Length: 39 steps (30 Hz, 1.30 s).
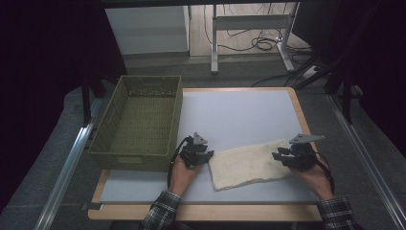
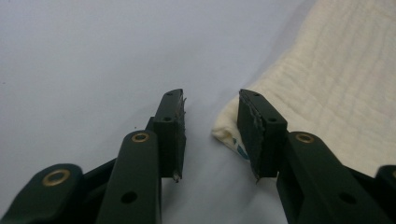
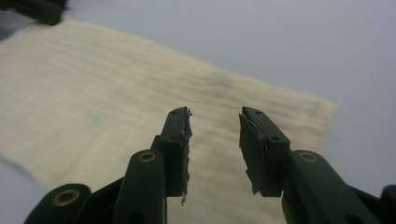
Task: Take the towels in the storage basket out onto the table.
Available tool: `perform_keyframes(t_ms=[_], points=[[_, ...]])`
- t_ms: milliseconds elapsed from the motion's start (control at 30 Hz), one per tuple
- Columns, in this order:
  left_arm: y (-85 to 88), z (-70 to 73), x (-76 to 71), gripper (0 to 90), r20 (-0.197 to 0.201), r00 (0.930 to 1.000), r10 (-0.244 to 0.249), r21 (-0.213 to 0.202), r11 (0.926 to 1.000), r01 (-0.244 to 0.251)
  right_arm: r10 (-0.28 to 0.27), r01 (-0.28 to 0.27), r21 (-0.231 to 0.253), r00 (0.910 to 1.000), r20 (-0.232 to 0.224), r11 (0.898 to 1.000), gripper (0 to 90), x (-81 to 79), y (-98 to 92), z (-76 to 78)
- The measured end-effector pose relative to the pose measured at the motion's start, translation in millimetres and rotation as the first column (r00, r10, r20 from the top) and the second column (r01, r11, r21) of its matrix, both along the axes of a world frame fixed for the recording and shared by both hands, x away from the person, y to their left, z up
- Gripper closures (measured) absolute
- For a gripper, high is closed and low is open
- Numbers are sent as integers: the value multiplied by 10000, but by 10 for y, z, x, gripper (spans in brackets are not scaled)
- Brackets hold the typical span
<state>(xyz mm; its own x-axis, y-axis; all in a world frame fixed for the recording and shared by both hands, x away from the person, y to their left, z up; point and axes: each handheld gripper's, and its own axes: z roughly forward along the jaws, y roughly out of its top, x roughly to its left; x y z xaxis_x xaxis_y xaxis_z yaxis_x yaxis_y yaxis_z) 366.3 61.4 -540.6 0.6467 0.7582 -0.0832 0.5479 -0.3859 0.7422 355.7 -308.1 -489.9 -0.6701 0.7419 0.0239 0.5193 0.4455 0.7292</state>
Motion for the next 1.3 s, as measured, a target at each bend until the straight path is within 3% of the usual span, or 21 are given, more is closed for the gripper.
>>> perform_keyframes(t_ms=[200,467,600,867,967,1067,1133,1300], points=[[12,-16,0,608,30,10000,-31,-107,9999,31,884,-877,397,9960,-140,9954,577,-179,271,-34],[15,-21,-1,604,46,10000,-47,-140,9999,47,2219,-2187,618,9738,-495,9738,538,-383,778,-152],[18,-20,0,604,87,9999,-97,-62,9999,97,2840,-2798,701,9569,-612,9575,555,-467,1023,-202],[15,-21,-4,602,128,9999,-88,-34,10000,88,4081,-4021,782,9086,-886,9123,610,-630,1499,-283],[14,-21,-5,603,136,9999,-84,-28,10000,84,4331,-4278,730,8972,-870,9009,609,-669,1631,-313],[14,-22,-6,601,147,9999,-83,-32,10000,84,4438,-4395,640,8918,-877,8959,603,-683,1715,-344],[14,-22,-6,599,149,9999,-81,-25,10000,82,4313,-4310,202,8993,-723,9021,602,-694,1758,-374],[9,-21,-11,585,183,9998,-20,43,10000,19,4284,-4296,-299,9028,-383,9025,641,-742,1796,-392]])
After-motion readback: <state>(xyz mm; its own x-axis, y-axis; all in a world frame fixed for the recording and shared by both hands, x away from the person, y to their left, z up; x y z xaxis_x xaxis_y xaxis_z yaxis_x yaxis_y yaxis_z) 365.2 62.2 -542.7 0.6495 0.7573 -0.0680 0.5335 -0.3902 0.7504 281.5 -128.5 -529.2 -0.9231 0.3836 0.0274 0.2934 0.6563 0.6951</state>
